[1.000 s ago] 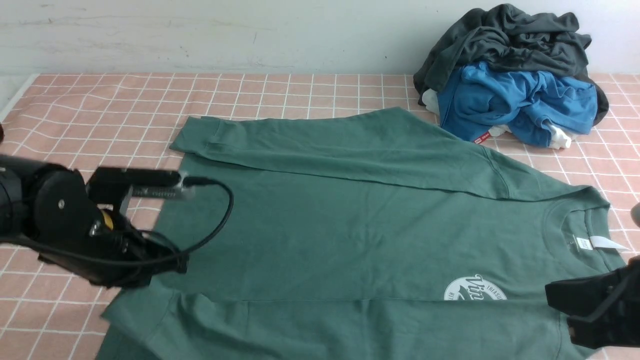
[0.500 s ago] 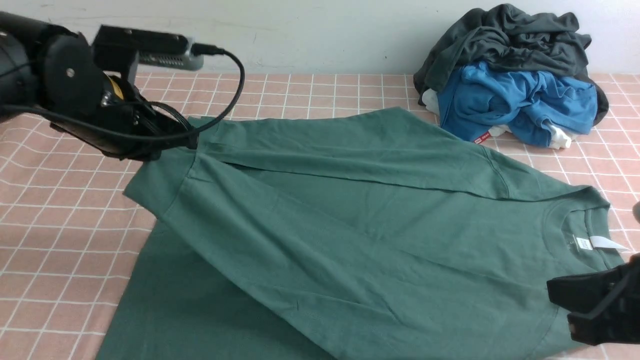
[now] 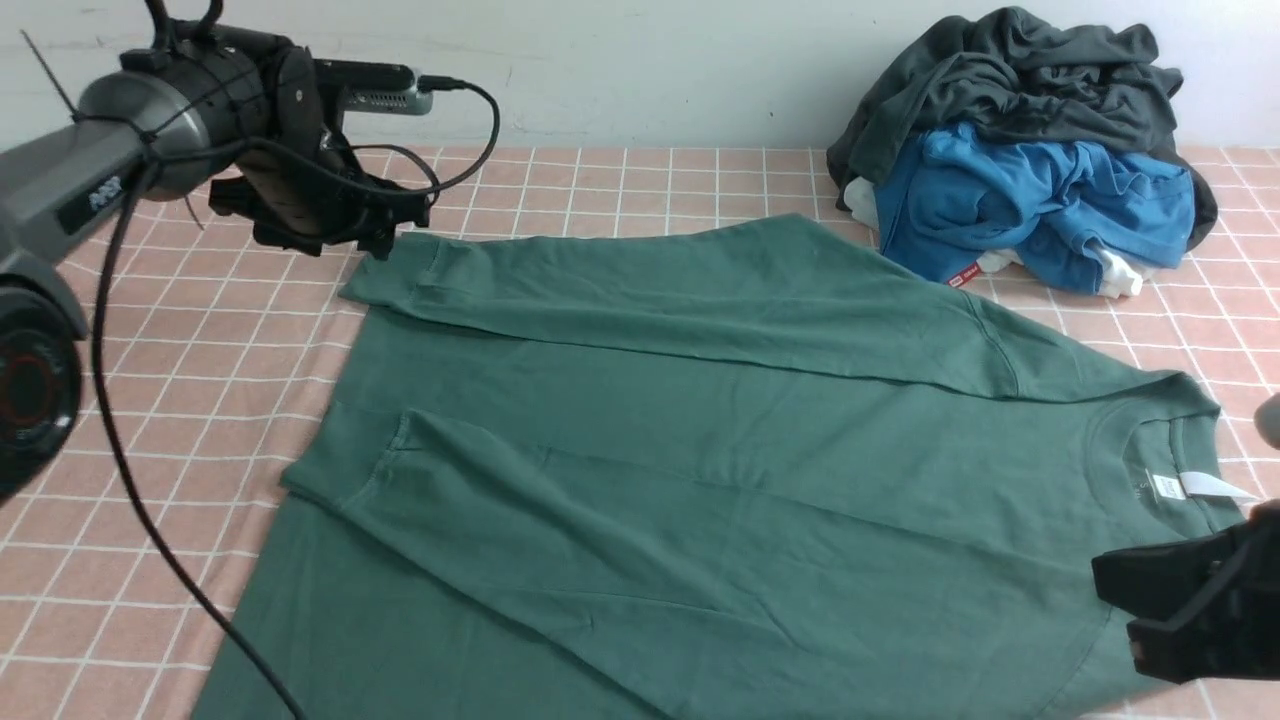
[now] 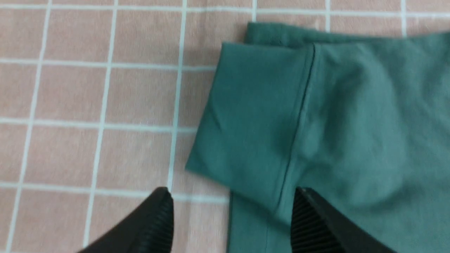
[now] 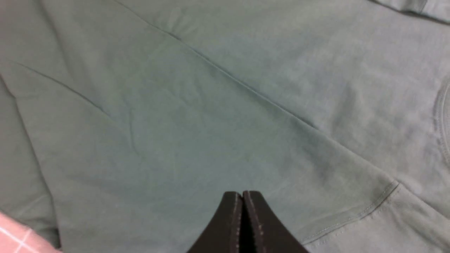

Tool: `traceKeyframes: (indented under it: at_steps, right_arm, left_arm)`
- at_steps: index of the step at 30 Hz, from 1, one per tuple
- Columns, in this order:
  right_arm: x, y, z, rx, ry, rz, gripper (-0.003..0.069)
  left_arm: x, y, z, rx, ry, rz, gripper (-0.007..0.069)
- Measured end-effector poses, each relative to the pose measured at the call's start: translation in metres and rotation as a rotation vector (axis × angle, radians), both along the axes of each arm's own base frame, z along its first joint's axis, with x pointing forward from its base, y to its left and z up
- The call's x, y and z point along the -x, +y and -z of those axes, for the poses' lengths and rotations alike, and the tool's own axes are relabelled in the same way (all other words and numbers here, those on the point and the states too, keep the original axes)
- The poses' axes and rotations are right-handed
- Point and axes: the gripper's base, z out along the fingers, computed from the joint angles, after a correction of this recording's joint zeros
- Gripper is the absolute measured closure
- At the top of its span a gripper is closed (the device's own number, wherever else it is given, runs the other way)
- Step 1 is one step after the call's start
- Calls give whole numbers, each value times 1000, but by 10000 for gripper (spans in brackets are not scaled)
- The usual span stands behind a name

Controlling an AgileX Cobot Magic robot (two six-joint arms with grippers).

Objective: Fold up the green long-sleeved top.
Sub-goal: Use the left arm to clamp the cuff farthest from it

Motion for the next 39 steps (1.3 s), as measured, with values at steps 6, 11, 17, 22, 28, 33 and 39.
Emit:
traceKeyframes:
  at_steps: [6, 11, 17, 22, 28, 33, 39]
  right_arm:
    - [-7, 1, 11, 3, 59, 1, 673]
    - [-8, 1, 13, 4, 70, 0, 673]
    - [-8, 1, 12, -12, 70, 8, 673]
    - [-7, 3, 12, -23, 83, 3, 673]
    - [-4, 4, 13, -32, 109, -18, 673]
    - [-4, 5, 12, -45, 109, -14, 673]
    - [-5, 4, 12, -37, 99, -18, 673]
  left_arm:
    - [-30, 0, 52, 12, 92, -86, 202]
    - [-32, 1, 53, 12, 109, -118, 310]
    - [-29, 3, 44, -7, 126, -109, 589]
    - [-8, 4, 0, -64, 216, -52, 628]
    - [8, 6, -52, -94, 162, 0, 627]
    - [-4, 23, -28, -24, 151, -80, 593]
    - [-24, 34, 30, 31, 143, -69, 390]
